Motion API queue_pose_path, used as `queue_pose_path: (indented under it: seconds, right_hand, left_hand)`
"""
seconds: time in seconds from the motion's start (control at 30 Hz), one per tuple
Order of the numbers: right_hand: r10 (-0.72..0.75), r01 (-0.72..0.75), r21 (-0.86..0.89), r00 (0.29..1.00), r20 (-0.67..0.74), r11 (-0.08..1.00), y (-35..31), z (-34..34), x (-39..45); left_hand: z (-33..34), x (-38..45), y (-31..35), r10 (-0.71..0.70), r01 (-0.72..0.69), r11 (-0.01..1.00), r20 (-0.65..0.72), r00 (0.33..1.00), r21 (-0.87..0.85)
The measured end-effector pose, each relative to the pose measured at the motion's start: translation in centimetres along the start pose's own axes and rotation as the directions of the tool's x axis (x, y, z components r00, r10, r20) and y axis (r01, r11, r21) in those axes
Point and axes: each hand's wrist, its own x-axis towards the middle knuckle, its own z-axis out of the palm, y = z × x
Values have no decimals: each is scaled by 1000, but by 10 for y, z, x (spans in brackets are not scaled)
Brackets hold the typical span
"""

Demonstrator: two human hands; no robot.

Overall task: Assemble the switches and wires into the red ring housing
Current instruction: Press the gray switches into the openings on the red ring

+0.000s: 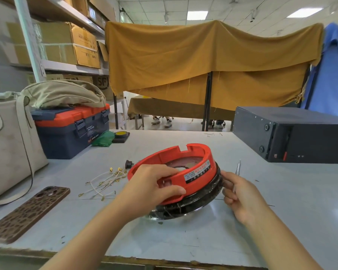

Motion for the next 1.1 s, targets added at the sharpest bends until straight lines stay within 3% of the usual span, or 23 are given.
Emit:
queue_pose_path:
  seconds: [0.17,0.47,0.63,0.9,1.1]
  right_hand:
    - [-112,86,-303,991,-70,949,3,-3,-1]
    - [-277,189,-541,957,-86,820,8,-2,7]
    - [-249,179,-574,968,-45,799,0,-12,15]
    - [-252,113,-733,964,-82,670,-16,-35,38]
    - [-250,71,-771,961,-117,633,-11,-47,57]
  left_hand:
    - [4,5,-1,29,-36,997,103,994,65]
    - [21,-1,-6,-7,-57,955,211,977,292]
    - [38,-5,-4,14,-81,948,213,977,309]
    - [22,1,-14,-9,-18,994,251,968,107]
    - [32,2,-15,-12,15,1000,201,979,-12]
